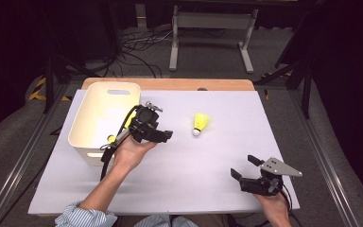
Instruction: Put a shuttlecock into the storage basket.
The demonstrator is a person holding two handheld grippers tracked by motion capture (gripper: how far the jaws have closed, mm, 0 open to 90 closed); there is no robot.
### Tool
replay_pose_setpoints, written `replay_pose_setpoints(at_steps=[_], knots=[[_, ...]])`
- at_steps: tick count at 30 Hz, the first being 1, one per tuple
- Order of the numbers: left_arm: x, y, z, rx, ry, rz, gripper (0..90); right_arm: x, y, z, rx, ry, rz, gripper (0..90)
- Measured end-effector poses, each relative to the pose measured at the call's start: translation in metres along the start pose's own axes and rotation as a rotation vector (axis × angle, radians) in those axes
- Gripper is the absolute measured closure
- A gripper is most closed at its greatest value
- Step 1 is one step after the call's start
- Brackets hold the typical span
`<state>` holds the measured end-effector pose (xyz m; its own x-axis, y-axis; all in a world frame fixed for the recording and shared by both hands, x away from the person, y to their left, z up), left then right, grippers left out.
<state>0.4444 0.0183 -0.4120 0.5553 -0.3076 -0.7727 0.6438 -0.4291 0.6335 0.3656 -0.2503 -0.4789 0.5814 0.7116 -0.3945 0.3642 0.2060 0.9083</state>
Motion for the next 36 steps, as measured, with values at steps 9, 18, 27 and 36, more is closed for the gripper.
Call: replay_pose_setpoints(at_steps=[9, 18, 27, 36], knots=[[0.005, 0.001, 0.007, -0.003, -0.006, 0.008, 35.3, 0.011, 0.015, 0.003, -0.001, 0.010, -0.002, 16.6], [0.011, 0.002, 0.014, -0.004, -0.013, 0.015, 35.3, 0.025, 0.026, 0.009, 0.018, 0.021, -0.017, 18.8], [0.019, 0.001, 0.019, 0.000, -0.021, 0.000, 35.4, 0.036, 0.033, 0.016, 0.036, 0.021, -0.024, 19.6], [0.025, -0.001, 0.020, 0.005, -0.015, -0.012, 35.4, 0.051, 0.039, 0.028, 0.049, 0.010, -0.055, 21.6]])
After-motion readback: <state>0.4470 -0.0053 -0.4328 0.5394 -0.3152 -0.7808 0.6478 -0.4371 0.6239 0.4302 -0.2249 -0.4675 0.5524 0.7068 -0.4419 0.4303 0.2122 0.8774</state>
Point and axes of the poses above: each handheld gripper's, and its own axes: x roughly forward along the jaws, y roughly out of its top, z roughly to its right, the point moved 10 cm from there along x, roughly forward along the jaws, and after that the axes turned 14 degrees about y, right-handed, at the moved point
